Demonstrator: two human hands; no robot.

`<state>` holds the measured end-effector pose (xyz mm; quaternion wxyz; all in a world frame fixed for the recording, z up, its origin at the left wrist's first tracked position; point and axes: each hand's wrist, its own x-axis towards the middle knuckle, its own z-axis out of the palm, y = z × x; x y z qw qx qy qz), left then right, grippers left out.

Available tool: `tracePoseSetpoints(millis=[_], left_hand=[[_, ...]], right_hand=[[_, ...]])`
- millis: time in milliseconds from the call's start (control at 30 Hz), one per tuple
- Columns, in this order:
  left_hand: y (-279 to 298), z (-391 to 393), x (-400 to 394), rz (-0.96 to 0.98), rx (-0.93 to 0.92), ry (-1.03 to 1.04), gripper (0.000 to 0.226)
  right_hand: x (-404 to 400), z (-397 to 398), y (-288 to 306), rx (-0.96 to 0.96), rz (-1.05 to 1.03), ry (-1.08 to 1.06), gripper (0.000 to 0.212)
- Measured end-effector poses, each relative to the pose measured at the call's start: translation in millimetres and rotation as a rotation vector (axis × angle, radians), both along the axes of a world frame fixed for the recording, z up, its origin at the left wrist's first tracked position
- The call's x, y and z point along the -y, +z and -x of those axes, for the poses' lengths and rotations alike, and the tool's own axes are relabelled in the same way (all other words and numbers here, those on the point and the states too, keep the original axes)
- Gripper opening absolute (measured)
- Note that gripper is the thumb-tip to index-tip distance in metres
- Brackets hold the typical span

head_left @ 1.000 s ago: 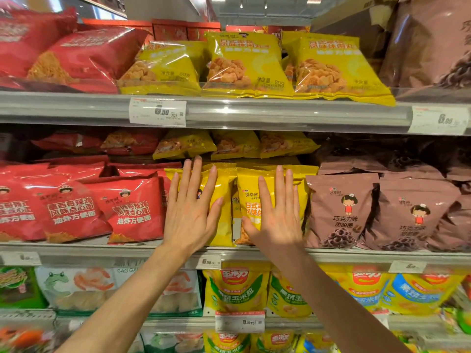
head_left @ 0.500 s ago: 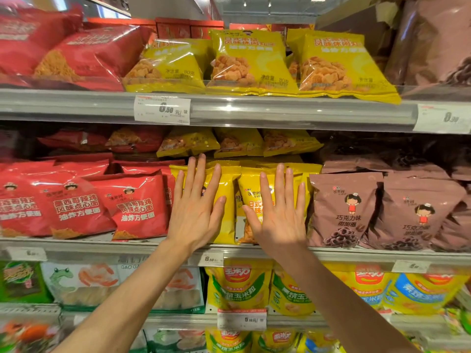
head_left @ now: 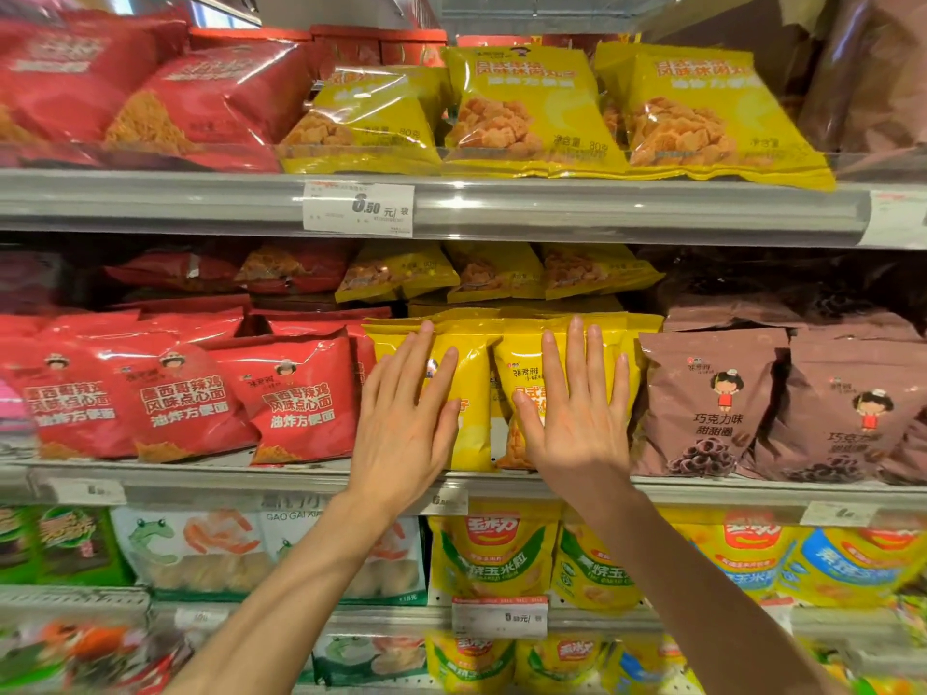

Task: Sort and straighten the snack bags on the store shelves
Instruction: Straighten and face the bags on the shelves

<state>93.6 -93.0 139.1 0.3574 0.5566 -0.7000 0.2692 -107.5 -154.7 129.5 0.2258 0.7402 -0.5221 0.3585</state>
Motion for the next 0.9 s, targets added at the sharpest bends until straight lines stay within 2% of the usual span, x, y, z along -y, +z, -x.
tracePoseSetpoints(millis=[133,333,433,567,667,900], left_hand=[[2.5,-3.4,-6.0,0.014,-0.140,-0.097,0.047],[0.6,-2.4,-20.1,0.002,-0.274,-0.048,0.045],[-2.6,3.2,-33.8,-0.081,-0.327,-0.056,0.050],[-10.3,12.3,-58.6,-0.223,-0.377,-0.058,0.053],[-15.5,17.3,-79.7,-0.312,-0.463,-0.034,0.055],[-38.3,14.8,-127.4,-0.522,-0.668,-0.002,0.055]], right_hand=[[-11.6,2.9,4.7,0.052,0.008,0.075,0.073],[-35.6,6.1,10.8,0.168,-0.005,0.158,0.071],[-51.2,14.8,8.0,0.236,-0.012,0.208,0.070],[-76.5,24.5,3.2,0.318,-0.194,0.226,0.064],[-94.0,28.2,-10.9,0.375,-0.275,0.323,0.062],[-135.8,17.6,-33.6,0.461,-0.670,0.369,0.060]])
